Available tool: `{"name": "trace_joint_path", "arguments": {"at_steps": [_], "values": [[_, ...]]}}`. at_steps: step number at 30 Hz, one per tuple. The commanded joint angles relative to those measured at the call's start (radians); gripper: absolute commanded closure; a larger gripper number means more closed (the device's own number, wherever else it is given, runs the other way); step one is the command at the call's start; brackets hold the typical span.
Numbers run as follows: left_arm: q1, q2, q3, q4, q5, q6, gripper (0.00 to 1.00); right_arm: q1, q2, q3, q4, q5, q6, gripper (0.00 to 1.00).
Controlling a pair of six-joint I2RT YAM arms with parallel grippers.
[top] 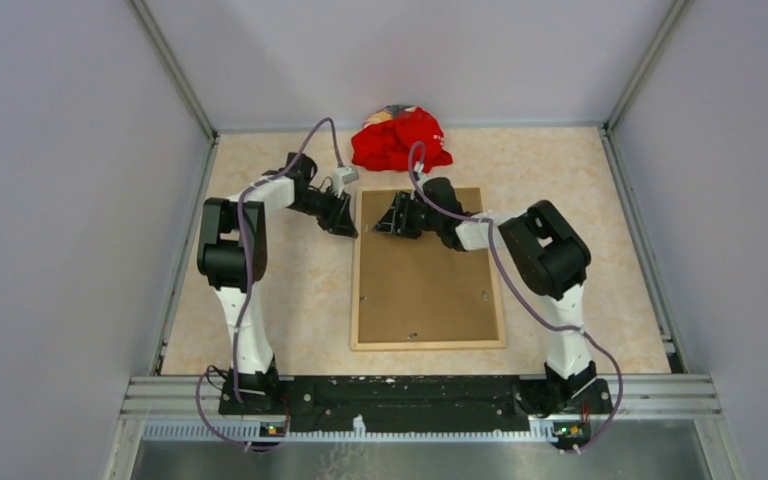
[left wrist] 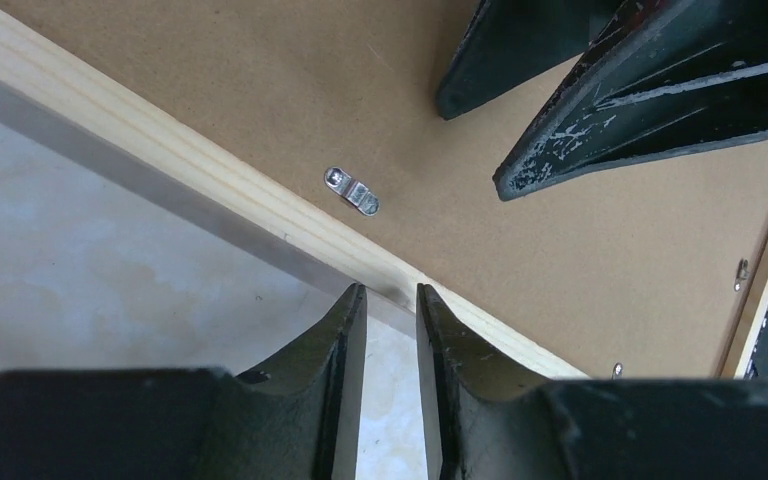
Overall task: Put the photo into the frame
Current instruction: Install the photo frame at the center of the board.
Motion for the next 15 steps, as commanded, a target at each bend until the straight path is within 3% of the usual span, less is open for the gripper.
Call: {"name": "trace_joint_path", "arguments": {"at_steps": [1,15], "values": [[-0.002,0.003,-0.003,-0.004,0.035,0.02,0.7,0.011,0.045,0.088,0.04,-0.048,0.014,0.51],[-0.002,0.014,-0.044,0.017,0.018,0.033,0.75,0.045,0.143,0.183,-0.017,-0.026,0.016,0.54]]}}
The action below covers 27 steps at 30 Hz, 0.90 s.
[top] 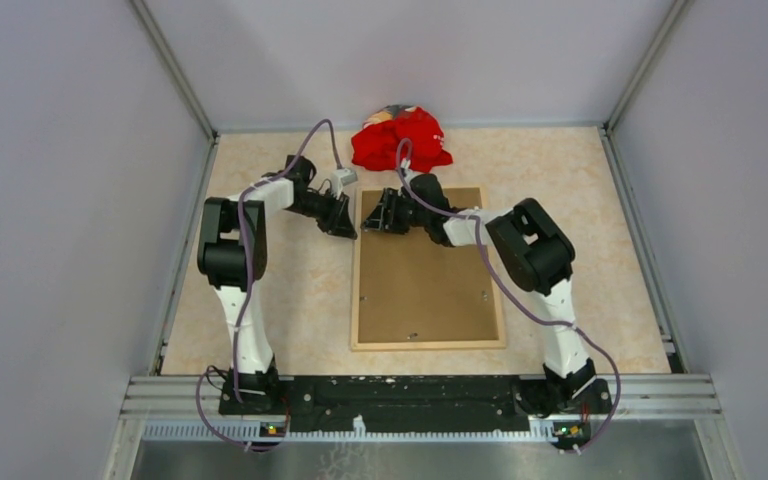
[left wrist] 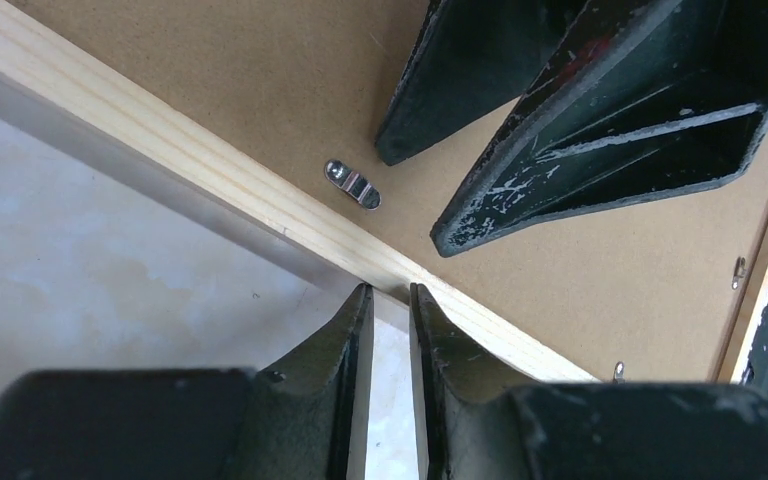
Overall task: Put the photo into the frame
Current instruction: Install the photo frame at the center of the board.
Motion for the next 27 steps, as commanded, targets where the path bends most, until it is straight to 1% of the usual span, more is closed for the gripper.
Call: {"name": "trace_joint_path", "arguments": {"at_steps": [1,11,18,27], "values": [[-0.005,0.003,-0.032,0.01,0.002,0.03,0.75,0.017,0.028,0.046,-0.028,0.006,-0.009,0.54],[-0.005,0.004,-0.043,0.018,-0.003,0.034,0.76,0.034,0.056,0.079,-0.036,0.011,-0.001,0.55],[-0.005,0.003,-0.049,0.022,0.003,0.036,0.76,0.034,0.058,0.089,-0.047,0.045,-0.01,0.55],[-0.006,0.0,-0.054,0.02,0.002,0.039,0.76,0.033,0.087,0.106,-0.02,0.044,0.004,0.56]]}}
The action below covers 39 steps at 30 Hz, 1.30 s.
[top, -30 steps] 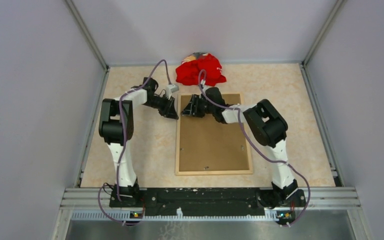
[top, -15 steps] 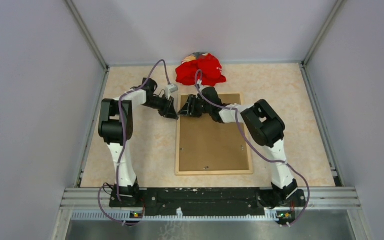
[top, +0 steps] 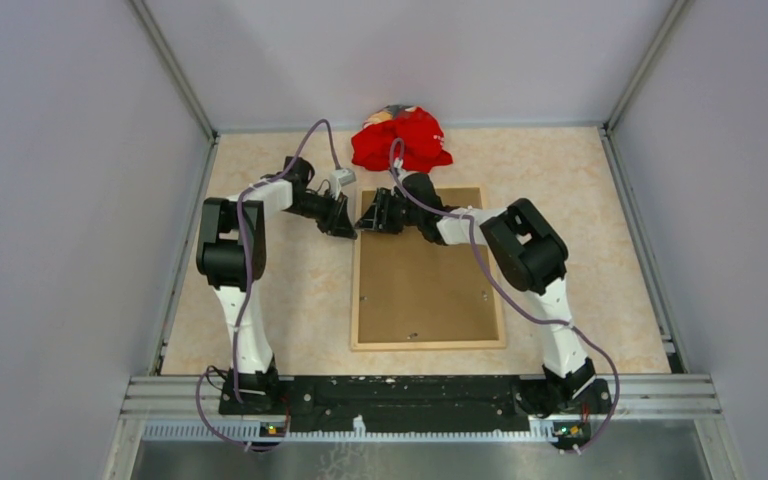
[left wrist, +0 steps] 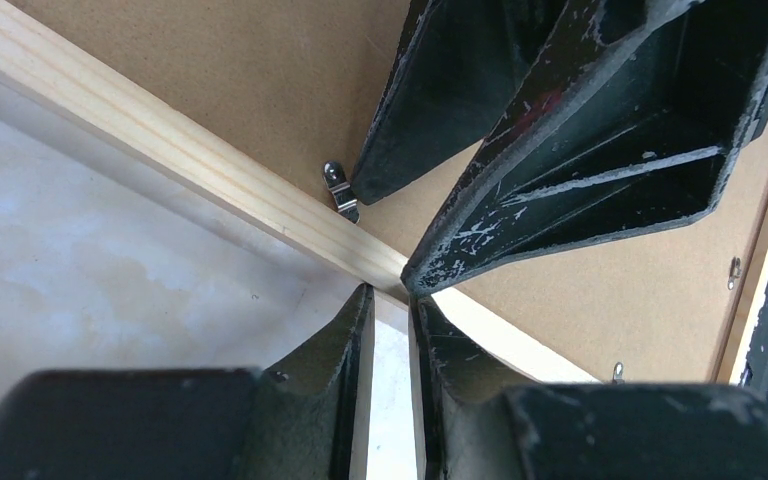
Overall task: Put the photo into the frame
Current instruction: Install the photo frame at the center of the board.
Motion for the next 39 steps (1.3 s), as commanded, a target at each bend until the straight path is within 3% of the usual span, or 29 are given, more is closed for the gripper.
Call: {"name": "trace_joint_path", "arguments": {"at_steps": [1,10,18,32,39], "values": [[-0.013,0.001,-0.034,-0.006,-0.027,0.04,0.76,0.01,0.048,0.034,0.022,0.036,0.001,0.56],[-0.014,0.0,-0.036,-0.01,-0.032,0.045,0.76,0.016,0.055,0.012,0.062,0.061,0.042,0.57],[-0.015,-0.002,-0.041,-0.01,-0.034,0.051,0.77,0.052,0.0,-0.134,0.166,0.231,0.173,0.55],[-0.014,-0.005,-0.045,-0.013,-0.037,0.061,0.77,0.089,-0.015,-0.153,0.123,0.391,0.272,0.55],[-0.013,-0.011,-0.041,-0.024,-0.046,0.07,0.77,0.09,-0.067,-0.188,0.156,0.379,0.266,0.54]]}}
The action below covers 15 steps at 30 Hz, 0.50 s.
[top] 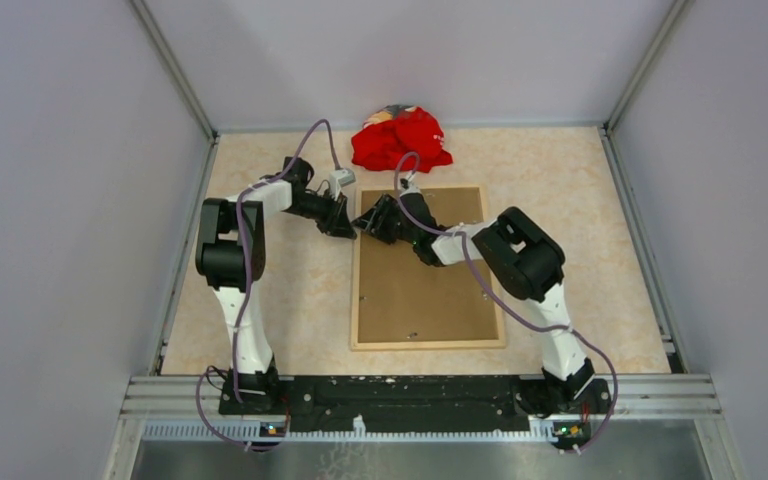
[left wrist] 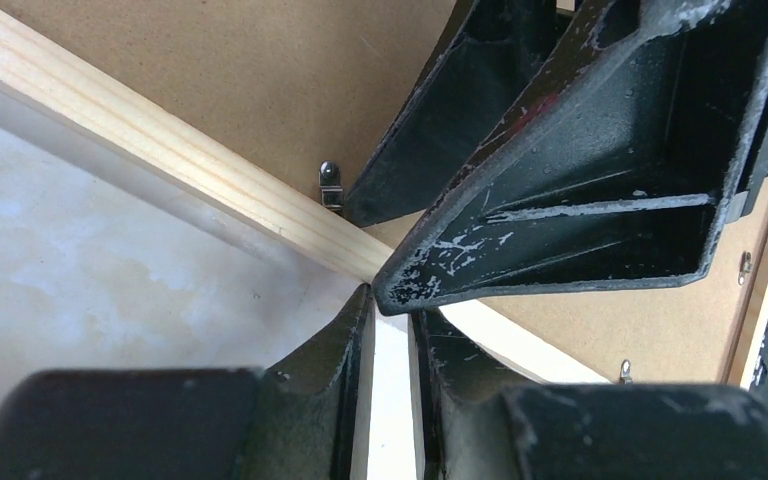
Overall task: Put the photo into the frame
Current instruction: Install the photo frame at the center of the board, then adjust the photo frame at the center of the board.
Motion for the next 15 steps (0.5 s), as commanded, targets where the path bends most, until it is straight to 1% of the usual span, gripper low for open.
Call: {"name": "trace_joint_path", "arguments": {"at_steps": [1,4,7,10,13,15], "values": [[-0.016,-0.004,-0.025,-0.038,-0.051,0.045,0.77,0.0,-0.053,-0.043,-0.056,0.032,-0.02,0.53],[-0.01,-0.01,-0.007,-0.067,-0.052,0.063,0.76,-0.033,-0.134,-0.078,-0.036,-0.028,-0.025,0.48],[0.003,-0.024,0.015,-0.107,-0.063,0.101,0.75,-0.087,-0.262,-0.132,-0.079,-0.052,-0.074,0.38],[0.009,-0.043,0.026,-0.157,-0.094,0.156,0.71,-0.161,-0.399,-0.184,-0.234,-0.019,-0.156,0.25],[0.002,-0.09,-0.03,-0.157,-0.159,0.227,0.64,-0.25,-0.529,-0.245,-0.392,0.069,-0.235,0.1],[-0.013,-0.125,-0.082,-0.145,-0.214,0.264,0.6,-0.309,-0.598,-0.28,-0.485,0.145,-0.283,0.05]]}}
